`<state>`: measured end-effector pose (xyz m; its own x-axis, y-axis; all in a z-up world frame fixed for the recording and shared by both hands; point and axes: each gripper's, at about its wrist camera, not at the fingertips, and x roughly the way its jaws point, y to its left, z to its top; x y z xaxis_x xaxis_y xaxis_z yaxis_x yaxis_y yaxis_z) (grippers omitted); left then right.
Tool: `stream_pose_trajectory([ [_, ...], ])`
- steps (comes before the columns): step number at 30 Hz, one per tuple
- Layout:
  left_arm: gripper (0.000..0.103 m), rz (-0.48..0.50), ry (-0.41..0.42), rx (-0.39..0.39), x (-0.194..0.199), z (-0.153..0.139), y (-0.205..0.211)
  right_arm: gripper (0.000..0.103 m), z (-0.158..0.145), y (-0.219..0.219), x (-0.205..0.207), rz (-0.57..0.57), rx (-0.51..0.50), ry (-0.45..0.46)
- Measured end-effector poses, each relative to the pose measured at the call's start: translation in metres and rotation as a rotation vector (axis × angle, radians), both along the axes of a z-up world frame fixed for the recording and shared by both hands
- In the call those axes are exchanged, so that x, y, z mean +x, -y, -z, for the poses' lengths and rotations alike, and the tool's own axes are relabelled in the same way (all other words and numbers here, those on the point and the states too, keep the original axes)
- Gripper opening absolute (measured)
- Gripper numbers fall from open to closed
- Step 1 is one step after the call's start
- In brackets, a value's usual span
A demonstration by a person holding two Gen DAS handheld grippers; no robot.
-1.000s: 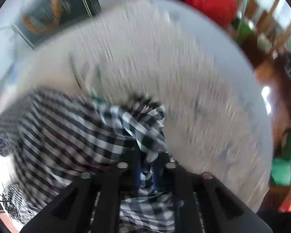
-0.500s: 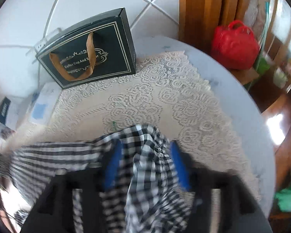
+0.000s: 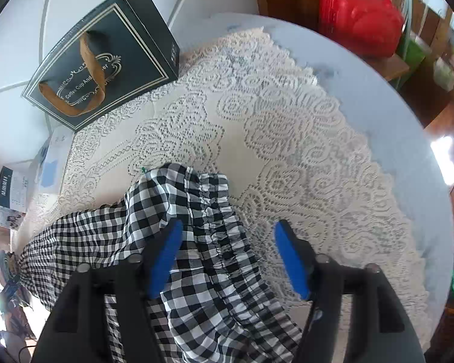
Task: Fold clothes
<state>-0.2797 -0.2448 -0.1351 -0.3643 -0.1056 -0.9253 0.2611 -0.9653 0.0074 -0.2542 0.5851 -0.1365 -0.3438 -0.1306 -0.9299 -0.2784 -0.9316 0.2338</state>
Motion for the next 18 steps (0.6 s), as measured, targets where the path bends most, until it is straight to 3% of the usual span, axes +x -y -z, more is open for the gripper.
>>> stream_pose_trajectory([
  [1, 0.103, 0.000, -0.003, -0.004, -0.006, 0.002, 0.000, 0.085, 0.001, 0.000, 0.000, -0.005, -0.006, 0.001],
  [3, 0.103, -0.003, -0.001, 0.000, -0.015, 0.008, -0.002, 0.093, 0.011, 0.004, -0.003, -0.011, -0.002, 0.015],
  [6, 0.103, 0.016, 0.059, 0.007, -0.026, 0.030, -0.010, 0.096, 0.025, 0.011, -0.007, -0.018, 0.014, 0.046],
  [9, 0.096, 0.028, 0.122, -0.103, -0.028, 0.050, -0.028, 0.096, 0.041, 0.022, -0.012, -0.038, 0.025, 0.081],
  [10, 0.083, 0.018, 0.111, -0.127, -0.029, 0.046, -0.029, 0.088, 0.046, 0.027, -0.012, -0.059, 0.040, 0.102],
  [11, 0.078, 0.009, 0.101, -0.152, -0.029, 0.043, -0.031, 0.069, 0.049, 0.033, -0.013, -0.089, 0.089, 0.126],
  [12, 0.075, 0.000, 0.091, -0.175, -0.029, 0.039, -0.032, 0.031, 0.048, 0.034, -0.015, -0.092, 0.147, 0.123],
  [14, 0.075, -0.018, 0.091, -0.206, -0.034, 0.036, -0.032, 0.031, 0.044, 0.036, -0.019, -0.096, 0.257, 0.115],
  [16, 0.076, -0.023, 0.090, -0.202, -0.036, 0.032, -0.033, 0.032, 0.040, 0.033, -0.023, -0.064, 0.248, 0.092],
  [17, 0.076, -0.003, 0.075, -0.176, -0.033, 0.028, -0.036, 0.035, 0.040, 0.034, -0.025, -0.066, 0.244, 0.088],
  [18, 0.084, 0.018, 0.060, -0.158, -0.028, 0.022, -0.040, 0.047, 0.039, 0.035, -0.026, -0.069, 0.239, 0.083],
])
